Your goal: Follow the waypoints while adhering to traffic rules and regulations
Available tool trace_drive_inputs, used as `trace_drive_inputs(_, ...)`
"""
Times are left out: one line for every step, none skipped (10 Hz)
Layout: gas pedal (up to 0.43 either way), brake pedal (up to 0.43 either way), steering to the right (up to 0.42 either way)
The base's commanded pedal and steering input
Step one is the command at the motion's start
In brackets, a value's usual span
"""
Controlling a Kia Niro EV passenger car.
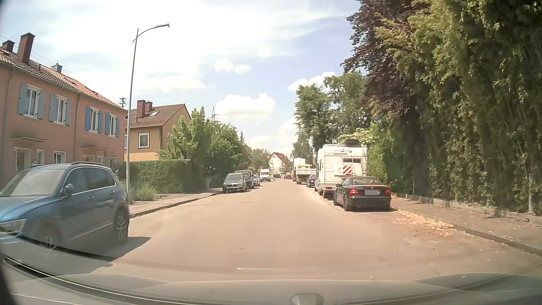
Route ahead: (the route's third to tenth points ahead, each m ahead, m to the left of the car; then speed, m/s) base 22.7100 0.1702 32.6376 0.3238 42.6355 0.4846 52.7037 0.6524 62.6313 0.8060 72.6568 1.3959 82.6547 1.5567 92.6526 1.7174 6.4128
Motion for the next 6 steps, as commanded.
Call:
trace_drive_inputs(0.15,0.0,0.0)
trace_drive_inputs(0.15,0.0,0.0)
trace_drive_inputs(0.15,0.0,-0.003)
trace_drive_inputs(0.15,0.0,-0.003)
trace_drive_inputs(0.15,0.0,-0.004)
trace_drive_inputs(0.15,0.0,-0.005)
